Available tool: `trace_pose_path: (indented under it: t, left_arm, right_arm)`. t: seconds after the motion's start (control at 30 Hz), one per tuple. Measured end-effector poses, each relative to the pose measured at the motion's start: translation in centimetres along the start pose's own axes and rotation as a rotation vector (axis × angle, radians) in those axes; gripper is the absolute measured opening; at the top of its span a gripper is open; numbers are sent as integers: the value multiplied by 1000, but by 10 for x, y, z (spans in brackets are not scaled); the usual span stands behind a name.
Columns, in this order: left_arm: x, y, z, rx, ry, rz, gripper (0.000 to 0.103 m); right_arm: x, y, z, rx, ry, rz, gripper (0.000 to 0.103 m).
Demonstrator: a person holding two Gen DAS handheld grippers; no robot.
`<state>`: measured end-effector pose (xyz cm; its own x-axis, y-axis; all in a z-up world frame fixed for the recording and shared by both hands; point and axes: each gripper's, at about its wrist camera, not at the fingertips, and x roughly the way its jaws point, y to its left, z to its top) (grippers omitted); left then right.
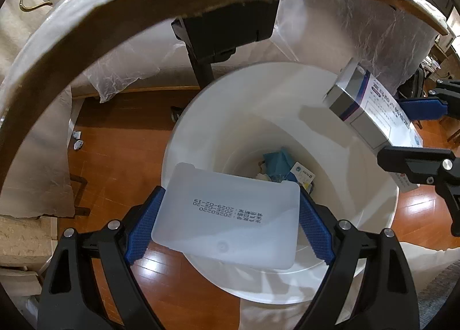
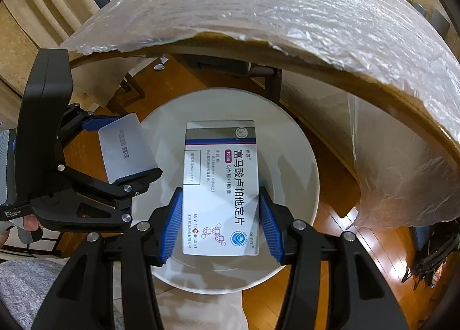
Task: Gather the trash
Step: 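Open both tools to drop the tray and medicine box into the bin, then swing both open tools back over the table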
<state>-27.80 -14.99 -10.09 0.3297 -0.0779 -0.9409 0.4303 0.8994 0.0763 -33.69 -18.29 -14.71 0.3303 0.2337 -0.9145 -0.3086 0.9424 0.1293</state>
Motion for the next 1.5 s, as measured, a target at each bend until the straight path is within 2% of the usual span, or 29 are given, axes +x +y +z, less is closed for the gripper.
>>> trace_pose_path:
  t: [0.7, 0.77, 0.8, 0.87, 0.9, 0.93, 1.03, 1.2, 1.27, 1.4, 1.5]
  left_arm:
    - [15, 0, 4, 13, 37, 4, 89]
    - [13, 0, 5, 13, 26, -18, 89]
    - [10, 0, 4, 14, 11, -53, 89]
    - [7, -1, 4, 17, -4, -85, 90]
    - [7, -2, 4, 19, -8, -87, 90]
    - [7, -2, 4, 18, -5, -83, 92]
    - [8, -2, 4, 6, 0, -74, 93]
    - [-2, 4, 4, -24, -33, -116, 93]
    - [-7, 6, 4, -28, -45, -107, 93]
    - [-33, 9, 4, -31, -106, -93, 93]
    - [-74, 8, 6, -14, -199, -114, 93]
  right_arm:
    - [15, -9, -5, 14, 31, -41, 50]
    - [15, -10, -6, 18, 34, -42, 50]
    - [16, -10, -6, 18, 32, -36, 50]
    - [11, -12, -7, 28, 16, -24, 61]
    - [8, -13, -7, 40, -1, -24, 79]
    - [2, -15, -7, 51, -23, -20, 85]
    - [-9, -18, -8, 66, -42, -22, 85]
    - [-31, -24, -9, 70, -79, -27, 85]
    - [-41, -24, -8, 70, -97, -24, 85]
    - [-73, -22, -7, 54, -165, 5, 85]
    - [-110, -15, -1, 6, -256, 42, 85]
